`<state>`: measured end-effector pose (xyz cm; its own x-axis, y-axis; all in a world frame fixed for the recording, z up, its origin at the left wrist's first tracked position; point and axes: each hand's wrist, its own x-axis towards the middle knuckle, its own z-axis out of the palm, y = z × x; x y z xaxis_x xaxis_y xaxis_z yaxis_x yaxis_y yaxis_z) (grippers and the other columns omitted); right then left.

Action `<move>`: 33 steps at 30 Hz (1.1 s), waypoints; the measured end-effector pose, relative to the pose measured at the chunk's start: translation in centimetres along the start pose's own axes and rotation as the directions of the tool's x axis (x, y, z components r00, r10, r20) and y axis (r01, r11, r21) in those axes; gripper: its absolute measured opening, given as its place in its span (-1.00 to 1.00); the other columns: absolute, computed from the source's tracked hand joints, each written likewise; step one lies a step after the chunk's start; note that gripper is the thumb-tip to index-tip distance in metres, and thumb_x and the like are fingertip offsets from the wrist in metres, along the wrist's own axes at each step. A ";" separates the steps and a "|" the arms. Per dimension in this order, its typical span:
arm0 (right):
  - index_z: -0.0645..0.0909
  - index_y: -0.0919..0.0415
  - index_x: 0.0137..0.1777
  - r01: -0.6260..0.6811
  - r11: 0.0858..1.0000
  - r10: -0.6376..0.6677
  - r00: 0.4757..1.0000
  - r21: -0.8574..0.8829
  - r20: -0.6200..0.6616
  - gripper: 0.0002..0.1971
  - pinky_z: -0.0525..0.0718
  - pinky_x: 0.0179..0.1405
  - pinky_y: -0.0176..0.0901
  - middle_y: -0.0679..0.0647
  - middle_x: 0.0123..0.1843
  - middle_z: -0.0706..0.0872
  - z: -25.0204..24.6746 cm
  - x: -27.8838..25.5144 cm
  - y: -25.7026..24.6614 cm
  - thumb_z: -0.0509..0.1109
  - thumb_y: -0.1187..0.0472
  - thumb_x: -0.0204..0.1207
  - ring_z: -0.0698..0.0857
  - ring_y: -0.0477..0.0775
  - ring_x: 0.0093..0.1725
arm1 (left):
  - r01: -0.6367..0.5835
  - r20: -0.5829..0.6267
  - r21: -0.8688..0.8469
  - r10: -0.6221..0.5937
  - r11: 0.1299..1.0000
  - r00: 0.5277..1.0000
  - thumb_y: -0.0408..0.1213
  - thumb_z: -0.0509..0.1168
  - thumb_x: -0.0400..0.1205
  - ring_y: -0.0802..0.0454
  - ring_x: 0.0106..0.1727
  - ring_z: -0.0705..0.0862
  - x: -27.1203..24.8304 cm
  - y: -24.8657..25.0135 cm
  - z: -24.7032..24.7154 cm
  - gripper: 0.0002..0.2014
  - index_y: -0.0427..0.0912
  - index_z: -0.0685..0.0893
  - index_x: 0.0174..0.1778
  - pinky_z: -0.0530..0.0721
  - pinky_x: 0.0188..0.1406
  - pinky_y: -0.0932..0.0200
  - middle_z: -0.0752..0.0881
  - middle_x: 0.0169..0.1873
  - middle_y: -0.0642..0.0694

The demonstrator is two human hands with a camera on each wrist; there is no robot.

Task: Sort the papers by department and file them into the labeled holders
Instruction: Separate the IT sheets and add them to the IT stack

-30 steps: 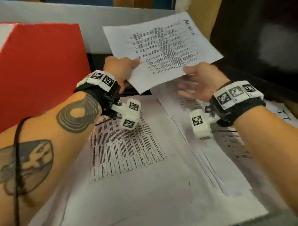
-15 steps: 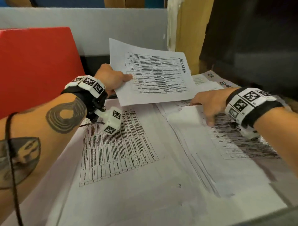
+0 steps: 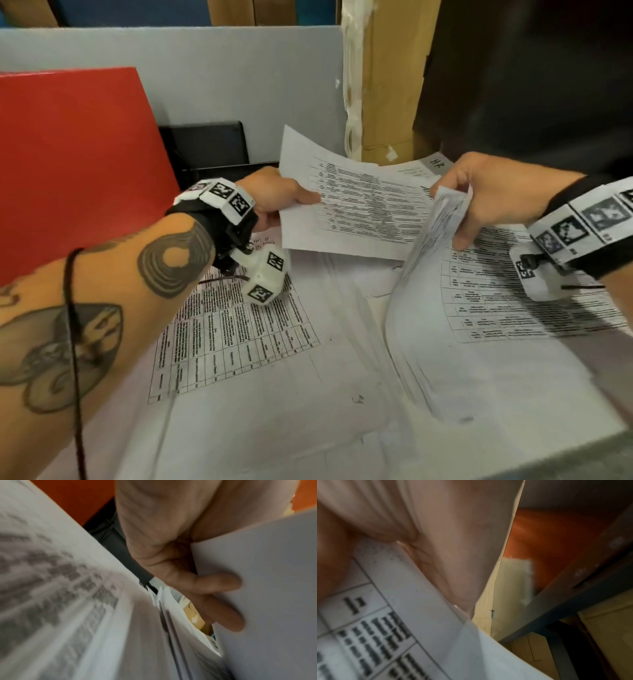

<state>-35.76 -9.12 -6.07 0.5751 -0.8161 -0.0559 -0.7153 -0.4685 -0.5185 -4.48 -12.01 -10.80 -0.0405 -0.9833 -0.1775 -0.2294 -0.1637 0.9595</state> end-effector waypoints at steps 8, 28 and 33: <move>0.87 -0.25 -0.27 0.003 1.000 -0.003 1.000 -0.026 -0.002 -0.48 0.83 0.07 0.09 -0.06 -0.18 0.91 0.1 0.1 0.2 0.80 0.48 0.11 0.90 0.03 -0.11 | 0.098 0.039 -0.090 -0.095 0.991 0.995 -0.28 0.47 0.69 -0.13 0.13 0.86 1.5 -0.5 7.2 -0.66 -0.29 0.68 0.36 0.87 0.07 -0.13 0.87 0.13 -0.17; 0.43 -0.19 0.32 -0.285 0.873 0.364 0.921 -0.397 0.139 -0.17 0.64 0.36 0.19 -0.06 0.31 0.64 2.0 5.1 -0.1 0.79 0.37 0.18 0.61 0.13 0.31 | -0.038 -0.078 0.741 0.142 0.670 0.987 0.27 -0.04 0.81 0.04 -0.50 0.54 -2.0 4.2 6.7 -0.34 -0.27 0.69 0.22 0.55 -0.34 0.29 0.65 -0.31 -0.09; 0.20 -0.27 0.67 -0.248 0.864 0.341 0.929 -0.439 0.147 0.21 0.56 0.51 0.26 -0.06 0.61 0.37 1.9 5.4 -2.2 0.83 0.34 0.13 0.41 0.18 0.59 | 0.160 -0.150 0.934 -0.055 0.320 0.987 0.32 0.31 0.65 0.05 -0.54 0.57 -3.9 4.1 -5.4 -0.40 -0.26 0.76 -0.18 0.49 -0.54 0.30 0.75 -0.34 -0.13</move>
<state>-30.37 -11.86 -6.87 0.3484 -0.8680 -0.3538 -0.9346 -0.3508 -0.0596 -0.07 -9.23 -4.97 0.1183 -0.9736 -0.1953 -0.9881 -0.1349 0.0738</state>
